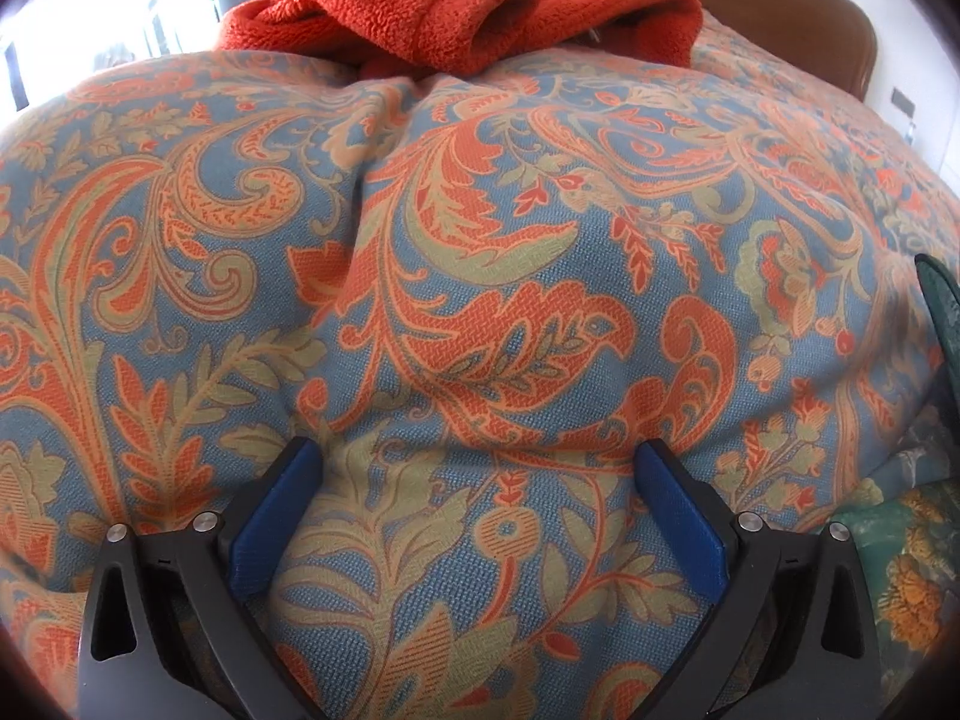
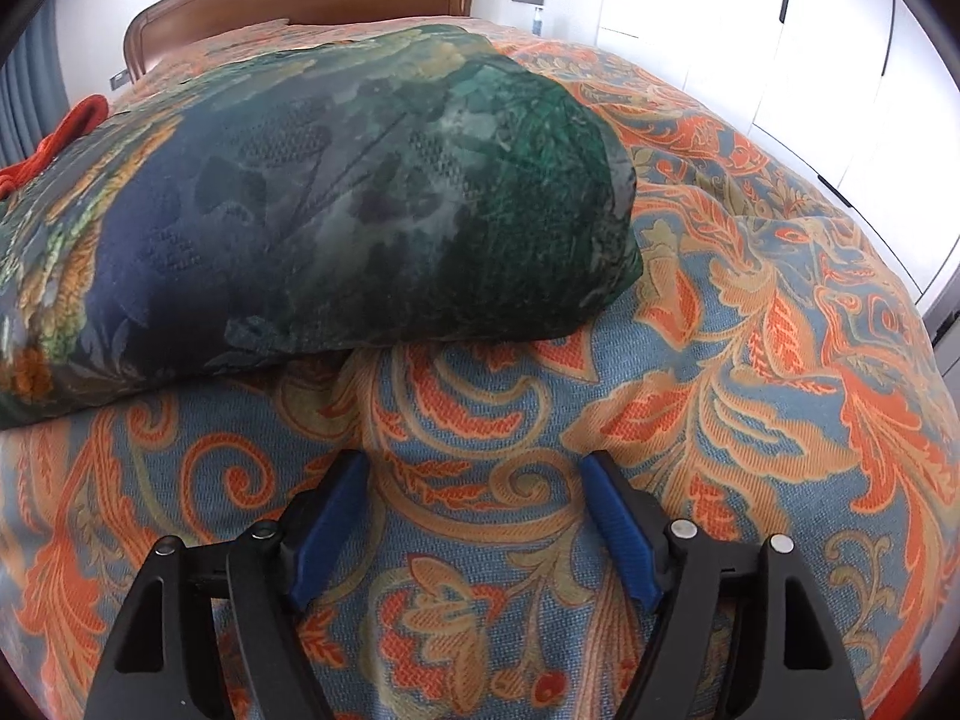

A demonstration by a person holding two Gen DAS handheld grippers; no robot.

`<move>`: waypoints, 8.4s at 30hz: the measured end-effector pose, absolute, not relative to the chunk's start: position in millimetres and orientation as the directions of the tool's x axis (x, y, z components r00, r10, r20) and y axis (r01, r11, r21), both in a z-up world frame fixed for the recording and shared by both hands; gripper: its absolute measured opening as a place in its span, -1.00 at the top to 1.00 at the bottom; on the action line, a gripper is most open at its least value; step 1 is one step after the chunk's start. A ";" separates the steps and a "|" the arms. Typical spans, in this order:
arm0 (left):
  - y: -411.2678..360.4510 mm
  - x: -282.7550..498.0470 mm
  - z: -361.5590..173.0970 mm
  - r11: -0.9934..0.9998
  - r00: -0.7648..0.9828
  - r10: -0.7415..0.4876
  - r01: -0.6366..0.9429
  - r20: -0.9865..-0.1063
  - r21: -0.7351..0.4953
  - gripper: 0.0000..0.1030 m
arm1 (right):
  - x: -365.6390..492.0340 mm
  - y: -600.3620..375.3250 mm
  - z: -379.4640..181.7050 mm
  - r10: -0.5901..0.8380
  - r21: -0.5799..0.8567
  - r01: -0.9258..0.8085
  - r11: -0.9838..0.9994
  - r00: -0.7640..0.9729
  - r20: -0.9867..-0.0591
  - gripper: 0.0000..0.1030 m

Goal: Fold large clothes

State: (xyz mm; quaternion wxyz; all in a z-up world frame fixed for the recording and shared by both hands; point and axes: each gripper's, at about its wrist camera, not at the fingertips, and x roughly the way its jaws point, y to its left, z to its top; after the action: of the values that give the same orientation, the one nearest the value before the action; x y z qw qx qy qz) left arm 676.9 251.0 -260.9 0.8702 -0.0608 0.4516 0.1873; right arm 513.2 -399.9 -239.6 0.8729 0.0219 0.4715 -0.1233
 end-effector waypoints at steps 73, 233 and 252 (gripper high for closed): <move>251.7 676.3 -260.4 0.923 0.524 0.269 -0.379 -0.808 0.061 -0.99 | 538.8 -337.5 -256.0 -0.356 -0.197 0.350 0.916 0.483 -0.800 -0.58; 255.7 611.3 -197.4 0.914 0.573 0.088 -0.372 -0.815 -0.163 -0.99 | 445.8 -377.3 -280.6 -0.167 0.012 0.242 0.970 0.706 -0.688 -0.62; -35.3 531.0 -107.4 0.971 0.673 -0.213 0.225 -0.708 -0.077 -0.99 | 424.0 -464.0 -223.5 0.343 0.714 0.174 0.678 0.785 -0.516 -0.62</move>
State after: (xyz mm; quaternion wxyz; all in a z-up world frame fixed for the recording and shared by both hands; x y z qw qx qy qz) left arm 531.0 -35.3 -107.4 0.9146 0.0083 0.3862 -0.1197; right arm 424.0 -464.0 -223.5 0.8565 0.3984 0.3243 0.0492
